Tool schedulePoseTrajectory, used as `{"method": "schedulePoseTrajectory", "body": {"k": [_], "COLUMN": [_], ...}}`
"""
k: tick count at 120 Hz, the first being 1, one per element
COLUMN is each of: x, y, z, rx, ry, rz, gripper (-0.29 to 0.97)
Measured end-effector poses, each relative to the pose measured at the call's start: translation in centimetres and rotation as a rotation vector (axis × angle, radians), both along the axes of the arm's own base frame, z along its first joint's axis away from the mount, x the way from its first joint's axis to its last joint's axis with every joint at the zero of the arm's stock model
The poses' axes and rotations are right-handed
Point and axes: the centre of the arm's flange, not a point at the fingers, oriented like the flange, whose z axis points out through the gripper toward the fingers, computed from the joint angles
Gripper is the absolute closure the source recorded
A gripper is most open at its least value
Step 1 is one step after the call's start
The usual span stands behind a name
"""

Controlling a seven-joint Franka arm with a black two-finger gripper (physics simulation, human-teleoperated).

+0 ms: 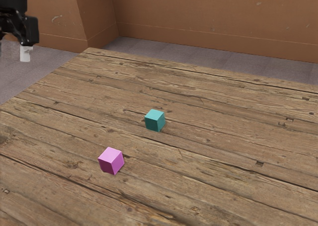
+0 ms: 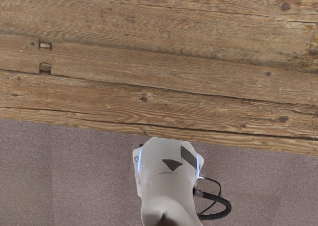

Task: Pick up the blue block with one arm, and put the blue block on the pink block with one arm

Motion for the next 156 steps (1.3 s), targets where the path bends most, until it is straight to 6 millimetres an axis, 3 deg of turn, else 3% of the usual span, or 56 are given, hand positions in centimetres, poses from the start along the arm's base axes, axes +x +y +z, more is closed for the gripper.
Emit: {"method": "schedulePoseTrajectory", "body": {"k": [12,26,33,50,65,77,86,93,112,126,141,156], "x": [3.9,5.8,6.9,13.1,20.0,25.5,28.4,29.7,31.8,33.6,34.6,35.2], "y": [-2.0,-4.7,-6.0,-8.3,-9.9,-9.1,-8.5,-8.4,-8.8,-8.0,-7.9,-7.8], "z": [-0.8,0.2,-0.2,-7.4,-14.5,-19.8,-23.7,-25.9,-29.4,-32.9,-36.4,-38.5], "rx": [0.007,0.007,0.002,0.049,0.078,0.085,0.062,0.044,0.030,0.011,-0.002,-0.010], "ry": [-0.171,-0.323,-0.365,-0.355,-0.385,-0.411,-0.415,-0.415,-0.429,-0.430,-0.417,-0.409], "rz": [-0.029,-0.063,-0.066,-0.055,-0.048,-0.017,-0.002,0.003,-0.002,0.001,-0.010,-0.034], "gripper": [0.02,0.02,0.02,0.02,0.02,0.02,0.02,0.02,0.02,0.02,0.02,0.02]}}
